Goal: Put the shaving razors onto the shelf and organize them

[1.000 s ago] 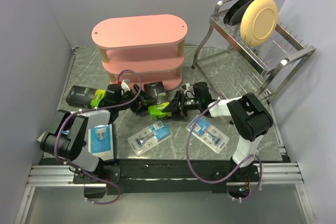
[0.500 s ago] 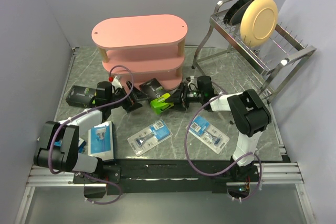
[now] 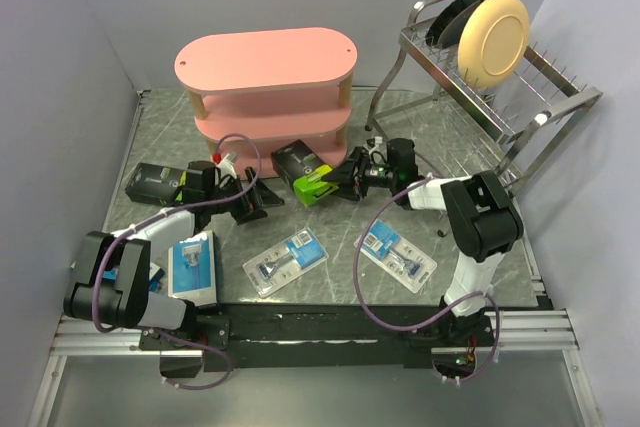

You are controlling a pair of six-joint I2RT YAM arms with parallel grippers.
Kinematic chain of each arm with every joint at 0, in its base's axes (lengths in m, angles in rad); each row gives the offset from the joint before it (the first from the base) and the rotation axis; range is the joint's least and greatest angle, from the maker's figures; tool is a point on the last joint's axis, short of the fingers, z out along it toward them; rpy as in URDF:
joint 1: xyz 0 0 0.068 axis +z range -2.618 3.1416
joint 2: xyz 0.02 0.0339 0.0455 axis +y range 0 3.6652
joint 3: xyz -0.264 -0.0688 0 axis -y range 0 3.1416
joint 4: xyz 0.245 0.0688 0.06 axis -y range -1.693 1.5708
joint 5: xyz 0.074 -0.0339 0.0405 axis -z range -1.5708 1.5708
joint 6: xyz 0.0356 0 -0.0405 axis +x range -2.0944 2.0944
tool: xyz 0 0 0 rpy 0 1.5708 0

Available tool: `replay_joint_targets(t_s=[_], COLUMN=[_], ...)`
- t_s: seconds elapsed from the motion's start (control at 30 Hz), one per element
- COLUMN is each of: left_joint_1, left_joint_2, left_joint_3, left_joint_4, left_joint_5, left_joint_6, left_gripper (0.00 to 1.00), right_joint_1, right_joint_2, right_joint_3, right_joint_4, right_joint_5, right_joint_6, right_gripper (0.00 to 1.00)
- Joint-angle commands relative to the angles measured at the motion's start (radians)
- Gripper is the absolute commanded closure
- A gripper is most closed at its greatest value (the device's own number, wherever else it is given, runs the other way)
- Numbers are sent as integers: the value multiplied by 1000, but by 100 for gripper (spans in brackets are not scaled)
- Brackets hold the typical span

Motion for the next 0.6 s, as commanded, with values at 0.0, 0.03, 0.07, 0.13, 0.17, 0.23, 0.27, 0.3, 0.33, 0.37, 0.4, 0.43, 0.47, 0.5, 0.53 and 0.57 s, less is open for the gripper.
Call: replay_joint_targets(t_s=[0.0,0.03,0.07,0.13,0.17,0.23,0.27,0.3,0.33,0.37,0.4,0.43,0.47,0.5,0.53,0.57], left_joint_1=[-1,-1,-1,-1,-4,-3,-4,-9,-12,-17,-35,-46,-58,-87,-101,-115], left_joint_2=[-1,8,12,29,35,51,55,60,71,74,78,85,89,91,97,100], left_joint_3=[59,62,67,75,88,107,122,128,133,139,144,148,157,162,168,173], left_joint_4=[-45,-45,-42,-26,-25,-31,-38,-40,-40,-34,-32,-31,-31,-28,-26,-26], left_joint_5=[35,36,35,33,30,6,-8,-25,-53,-68,-83,-99,-126,-142,-151,-168], left_joint_6=[93,95,93,92,98,113,131,138,141,147,147,148,159,164,171,193], left_gripper=[5,5,5,5,5,6,6,7,8,8,8,10,11,12,16,18], right_joint_1=[-27,-32,-44,-72,-79,-105,-110,-115,-116,-116,-116,-118,-118,-118,-116,-116], right_joint_2=[-117,-127,-141,-140,-117,-88,-60,-45,-29,3,17,30,55,69,83,110], right_joint_3=[30,32,35,38,40,44,49,55,66,82,89,90,92,90,87,86], right_joint_4=[134,119,96,34,28,25,25,13,-2,-10,-16,-16,-13,10,25,40], right_joint_5=[-47,-48,-42,-10,-1,31,44,50,59,65,72,84,101,105,110,119], right_joint_6=[29,19,-8,-33,-31,-24,-19,-22,-28,-30,-24,-12,19,39,60,106], right_gripper=[83,83,83,83,83,83,83,82,82,82,82,82,82,81,81,81])
